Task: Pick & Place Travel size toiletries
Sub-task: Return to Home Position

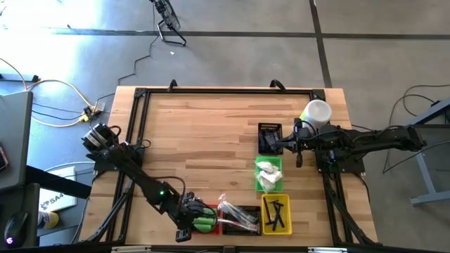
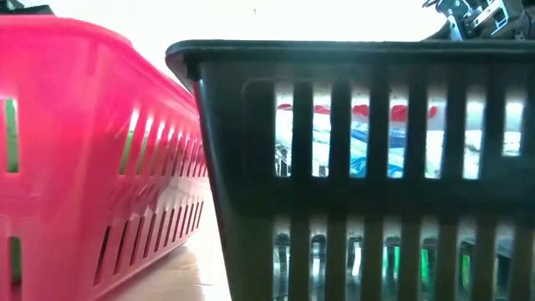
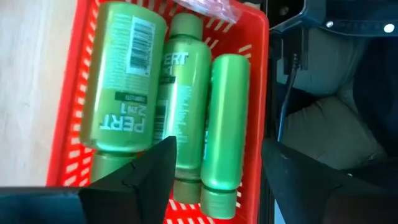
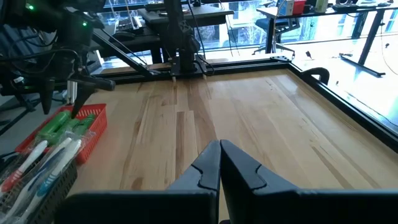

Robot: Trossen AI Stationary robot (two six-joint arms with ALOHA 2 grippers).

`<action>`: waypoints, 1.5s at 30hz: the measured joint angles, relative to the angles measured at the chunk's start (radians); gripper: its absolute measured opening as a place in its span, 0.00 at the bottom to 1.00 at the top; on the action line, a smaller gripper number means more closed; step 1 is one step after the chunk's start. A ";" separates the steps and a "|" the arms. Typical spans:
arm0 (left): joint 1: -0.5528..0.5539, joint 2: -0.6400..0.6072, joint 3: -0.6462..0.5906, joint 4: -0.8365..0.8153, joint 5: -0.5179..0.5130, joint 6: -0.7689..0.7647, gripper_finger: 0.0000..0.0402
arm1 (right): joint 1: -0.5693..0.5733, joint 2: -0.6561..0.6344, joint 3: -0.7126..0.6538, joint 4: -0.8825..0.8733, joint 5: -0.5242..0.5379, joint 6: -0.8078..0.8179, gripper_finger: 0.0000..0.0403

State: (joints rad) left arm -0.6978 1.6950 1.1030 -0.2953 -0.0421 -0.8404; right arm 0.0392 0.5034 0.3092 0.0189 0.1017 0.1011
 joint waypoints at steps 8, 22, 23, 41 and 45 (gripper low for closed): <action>0.070 -0.014 -0.001 -0.004 0.145 0.045 0.38 | 0.000 0.000 0.000 0.000 0.000 0.000 0.00; 0.224 -0.089 0.022 -0.051 0.225 0.357 0.02 | 0.000 0.000 0.000 0.000 -0.001 -0.023 0.00; 0.234 -0.101 0.031 -0.066 0.186 0.403 0.02 | 0.000 0.000 0.000 0.000 0.000 -0.024 0.00; 0.396 -0.155 0.146 0.027 0.024 0.741 0.03 | 0.000 0.000 0.000 0.000 0.004 -0.027 0.00; 0.435 -0.160 0.146 0.043 0.024 0.866 0.03 | 0.000 0.000 0.000 0.000 0.004 -0.027 0.00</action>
State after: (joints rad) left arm -0.2627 1.5347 1.2491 -0.2526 -0.0181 0.0254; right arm 0.0391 0.5030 0.3092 0.0193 0.1055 0.0746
